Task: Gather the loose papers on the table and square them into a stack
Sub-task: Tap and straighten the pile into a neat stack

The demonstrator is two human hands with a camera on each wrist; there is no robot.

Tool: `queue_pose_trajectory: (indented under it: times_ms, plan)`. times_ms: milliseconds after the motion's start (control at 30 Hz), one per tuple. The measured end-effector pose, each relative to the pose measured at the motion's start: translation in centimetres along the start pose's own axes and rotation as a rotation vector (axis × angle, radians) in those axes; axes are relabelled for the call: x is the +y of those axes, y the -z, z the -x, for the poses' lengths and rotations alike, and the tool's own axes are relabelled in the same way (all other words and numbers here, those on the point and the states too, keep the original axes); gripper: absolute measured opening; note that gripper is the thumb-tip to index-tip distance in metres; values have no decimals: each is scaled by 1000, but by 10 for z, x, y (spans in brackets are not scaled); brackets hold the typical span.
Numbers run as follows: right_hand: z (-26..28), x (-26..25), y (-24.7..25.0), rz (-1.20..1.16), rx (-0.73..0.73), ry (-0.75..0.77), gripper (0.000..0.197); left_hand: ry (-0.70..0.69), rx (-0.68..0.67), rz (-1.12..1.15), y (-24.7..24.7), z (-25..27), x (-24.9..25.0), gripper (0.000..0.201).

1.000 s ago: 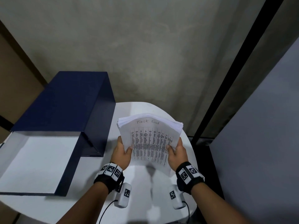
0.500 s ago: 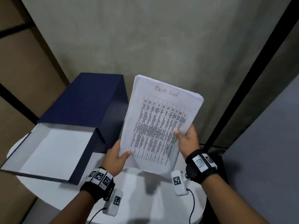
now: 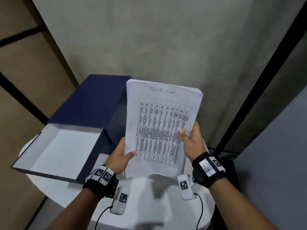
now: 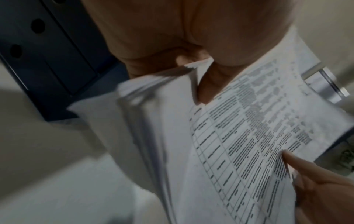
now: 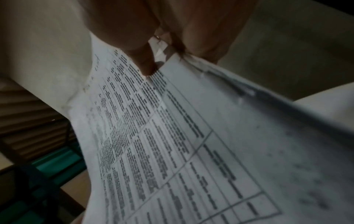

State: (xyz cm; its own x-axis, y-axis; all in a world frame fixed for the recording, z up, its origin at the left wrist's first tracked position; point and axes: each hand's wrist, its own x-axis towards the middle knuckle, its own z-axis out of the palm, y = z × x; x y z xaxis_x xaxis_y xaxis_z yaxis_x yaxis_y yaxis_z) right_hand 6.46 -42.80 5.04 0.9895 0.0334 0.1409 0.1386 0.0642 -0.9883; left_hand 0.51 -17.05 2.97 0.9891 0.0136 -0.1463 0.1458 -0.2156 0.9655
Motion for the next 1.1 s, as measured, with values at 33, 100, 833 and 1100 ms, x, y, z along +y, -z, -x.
queue_pose_trajectory:
  times_ms: [33, 100, 833, 1100]
  plan:
    - [0, 0, 1, 24, -40, -20, 49, -2, -11, -4, 0, -1, -3, 53]
    - [5, 3, 9, 121, -121, -72, 56, 39, -28, 16, -3, 2, -7, 51]
    - [6, -7, 35, -31, 129, -109, 48, -31, -242, 72, -9, -33, -2, 56]
    - [4, 0, 38, -131, 283, -214, 59, 137, -305, 401, -4, -38, -12, 82]
